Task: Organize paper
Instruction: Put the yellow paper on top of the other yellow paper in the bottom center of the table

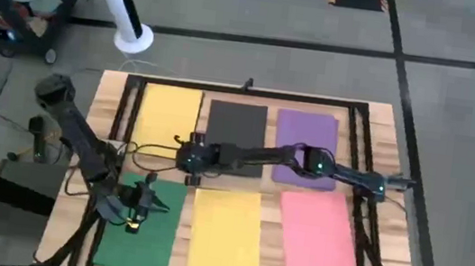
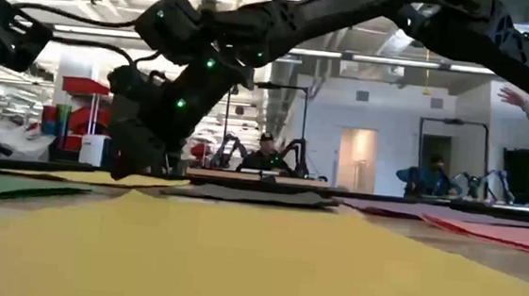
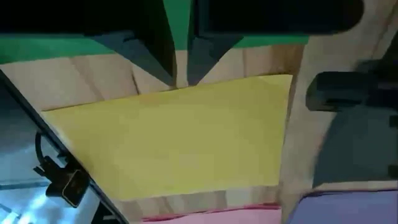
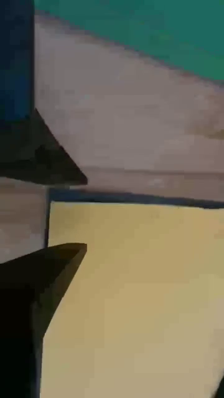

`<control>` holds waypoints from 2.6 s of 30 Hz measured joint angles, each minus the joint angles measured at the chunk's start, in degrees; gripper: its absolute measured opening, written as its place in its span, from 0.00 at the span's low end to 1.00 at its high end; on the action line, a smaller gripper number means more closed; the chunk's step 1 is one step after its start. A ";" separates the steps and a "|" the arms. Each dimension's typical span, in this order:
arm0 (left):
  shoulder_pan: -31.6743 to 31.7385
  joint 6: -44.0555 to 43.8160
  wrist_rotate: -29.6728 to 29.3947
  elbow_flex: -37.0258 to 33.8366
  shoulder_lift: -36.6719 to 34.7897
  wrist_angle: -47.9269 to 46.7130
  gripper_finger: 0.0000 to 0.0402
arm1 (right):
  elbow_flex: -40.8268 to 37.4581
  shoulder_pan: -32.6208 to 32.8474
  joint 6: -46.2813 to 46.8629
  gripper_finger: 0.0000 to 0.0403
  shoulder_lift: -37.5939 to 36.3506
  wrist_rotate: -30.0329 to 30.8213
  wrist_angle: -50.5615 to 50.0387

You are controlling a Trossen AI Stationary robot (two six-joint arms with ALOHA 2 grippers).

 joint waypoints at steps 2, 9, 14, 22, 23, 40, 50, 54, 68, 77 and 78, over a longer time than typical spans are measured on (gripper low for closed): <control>0.00 0.00 0.00 0.00 0.00 0.00 0.09 | -0.09 -0.40 0.32 0.40 0.07 -0.02 -0.45; 0.00 0.00 -0.04 0.00 0.00 -0.03 0.09 | -1.55 -0.91 0.53 0.40 0.03 -0.07 -0.32; 0.00 0.00 -0.06 0.00 0.00 -0.04 0.09 | -1.66 -0.94 0.25 0.35 0.03 0.64 1.01; 0.00 -0.04 -0.04 0.00 0.00 -0.04 0.09 | -1.72 -1.27 -2.70 0.11 0.14 2.50 2.62; 0.00 -0.06 -0.04 0.00 0.00 -0.03 0.09 | -1.72 -1.17 -3.23 0.08 0.14 3.61 2.80; -0.02 -2.61 1.97 -0.02 0.00 -0.02 0.09 | 5.25 2.22 -9.80 0.00 0.14 10.31 -4.05; -0.02 -5.55 1.79 -0.02 0.02 0.10 0.09 | 6.47 3.28 -9.02 0.00 -7.25 14.16 -21.40; -0.02 -5.51 1.77 -0.02 0.02 0.09 0.09 | 6.49 4.05 -8.12 0.00 -10.77 14.33 -25.25; -1.50 9.59 1.60 -0.07 0.00 21.93 0.09 | 6.51 21.02 12.61 0.00 -20.64 10.05 -49.42; -2.25 18.18 1.23 -0.02 -0.04 33.42 0.09 | 6.40 35.44 24.35 0.00 -20.48 9.26 -46.89; -2.04 17.92 1.16 -0.02 -0.04 33.35 0.09 | 5.88 36.59 25.90 0.00 -20.48 9.35 -45.88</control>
